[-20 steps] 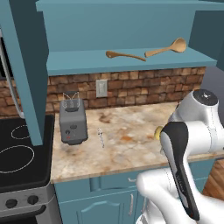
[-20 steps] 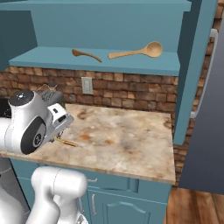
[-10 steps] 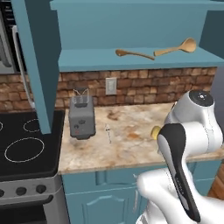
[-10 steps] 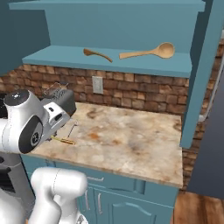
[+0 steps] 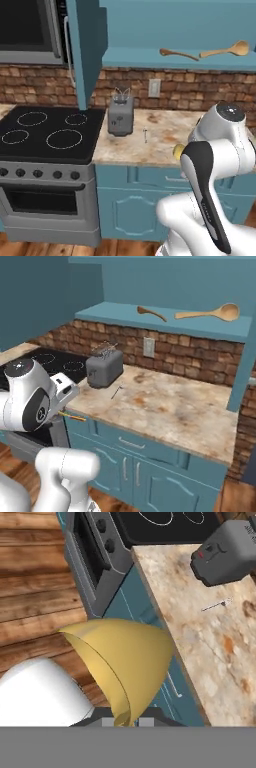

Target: Organize the utensils by type. Pick up the wooden spoons from the counter and place them in the open cabinet. Then pick up the metallic utensils from the counter and place them in the open drawer.

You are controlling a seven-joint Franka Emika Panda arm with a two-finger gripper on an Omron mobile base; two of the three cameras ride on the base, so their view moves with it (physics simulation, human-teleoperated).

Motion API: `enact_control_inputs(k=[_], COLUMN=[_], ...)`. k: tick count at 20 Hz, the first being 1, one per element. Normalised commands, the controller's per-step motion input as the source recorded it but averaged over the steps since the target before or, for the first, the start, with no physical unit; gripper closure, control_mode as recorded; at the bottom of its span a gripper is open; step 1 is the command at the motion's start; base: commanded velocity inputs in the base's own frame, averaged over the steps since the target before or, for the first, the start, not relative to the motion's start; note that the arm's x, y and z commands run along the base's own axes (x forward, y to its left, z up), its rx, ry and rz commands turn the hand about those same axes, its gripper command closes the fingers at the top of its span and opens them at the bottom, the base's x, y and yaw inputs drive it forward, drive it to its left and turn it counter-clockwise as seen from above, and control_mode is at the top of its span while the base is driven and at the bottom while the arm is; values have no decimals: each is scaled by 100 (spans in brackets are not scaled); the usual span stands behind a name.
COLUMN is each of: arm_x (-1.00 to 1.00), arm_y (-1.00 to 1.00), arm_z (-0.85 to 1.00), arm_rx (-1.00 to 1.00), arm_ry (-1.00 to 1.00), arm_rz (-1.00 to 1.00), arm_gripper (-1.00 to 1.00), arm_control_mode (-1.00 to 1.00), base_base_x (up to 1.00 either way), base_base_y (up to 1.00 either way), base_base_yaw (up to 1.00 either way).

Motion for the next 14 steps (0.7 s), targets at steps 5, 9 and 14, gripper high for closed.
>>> enact_control_inputs(k=[5, 9, 14], arm_x=[0, 0, 0], arm_y=[0, 0, 0], arm_z=[0, 0, 0], arm_rx=[0, 0, 0], arm_ry=[0, 0, 0], arm_rz=[0, 0, 0], arm_gripper=[100, 100, 100], arm_control_mode=[100, 100, 100], base_base_x=[-43, -33, -22], base_base_y=[0, 0, 0], base_base_yaw=[48, 46, 47])
